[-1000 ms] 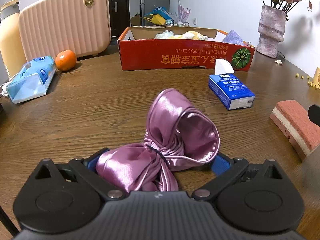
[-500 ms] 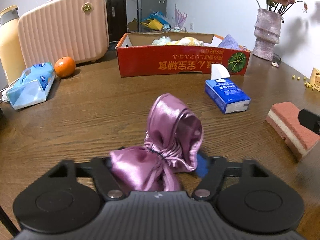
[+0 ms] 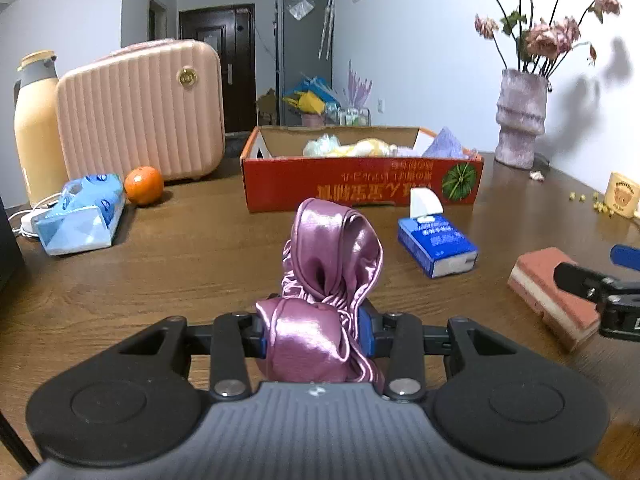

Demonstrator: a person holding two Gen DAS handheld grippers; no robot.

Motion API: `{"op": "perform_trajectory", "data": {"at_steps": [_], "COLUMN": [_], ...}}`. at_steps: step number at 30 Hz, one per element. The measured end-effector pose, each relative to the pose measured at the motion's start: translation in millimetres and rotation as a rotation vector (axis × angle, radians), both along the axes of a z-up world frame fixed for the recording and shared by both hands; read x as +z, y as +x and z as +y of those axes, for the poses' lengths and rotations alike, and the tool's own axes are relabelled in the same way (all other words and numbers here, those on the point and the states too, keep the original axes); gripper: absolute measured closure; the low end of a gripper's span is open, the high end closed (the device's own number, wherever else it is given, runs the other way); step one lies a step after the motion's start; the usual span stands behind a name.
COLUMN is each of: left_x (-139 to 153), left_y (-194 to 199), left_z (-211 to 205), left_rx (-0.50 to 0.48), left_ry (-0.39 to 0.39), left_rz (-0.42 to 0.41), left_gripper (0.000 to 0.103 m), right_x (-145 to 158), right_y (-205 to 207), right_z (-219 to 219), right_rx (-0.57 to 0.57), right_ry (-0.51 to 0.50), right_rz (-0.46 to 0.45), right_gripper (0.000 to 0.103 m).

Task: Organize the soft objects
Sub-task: 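Close the left tool on the pink satin scrunchie and lift it, then lower the right tool onto the pink sponge and close on it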

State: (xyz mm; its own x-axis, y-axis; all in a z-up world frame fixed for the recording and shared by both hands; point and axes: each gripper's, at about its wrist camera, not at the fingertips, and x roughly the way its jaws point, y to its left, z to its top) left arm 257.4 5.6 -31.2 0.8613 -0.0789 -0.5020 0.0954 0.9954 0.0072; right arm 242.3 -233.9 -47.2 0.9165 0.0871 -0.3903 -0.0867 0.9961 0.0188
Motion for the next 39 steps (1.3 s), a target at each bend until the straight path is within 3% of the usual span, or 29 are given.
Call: {"op": "perform_trajectory", "data": {"at_steps": [8,20,39], "left_x": [8.4,12.2,13.4], "left_y": [-12.5,-17.7,-19.1], "left_z": [1.9,3.7,3.2], "left_rx": [0.016,0.021,0.008], "left_ry": [-0.011,-0.021,-0.024], "left_rz": [-0.062,-0.093,-0.097], "left_gripper": [0.063,0.063,0.063], "right_x": [-1.7,-3.9,-23.0], "right_y": [5.6,8.2,35.7], "right_z": [-2.5,-1.8,-9.2], "right_rx": [-0.023,-0.034,-0.075], "right_ry": [0.003,-0.013,0.011], "right_rz": [0.035,0.061,0.284], "right_gripper": [0.000,0.000,0.000]}}
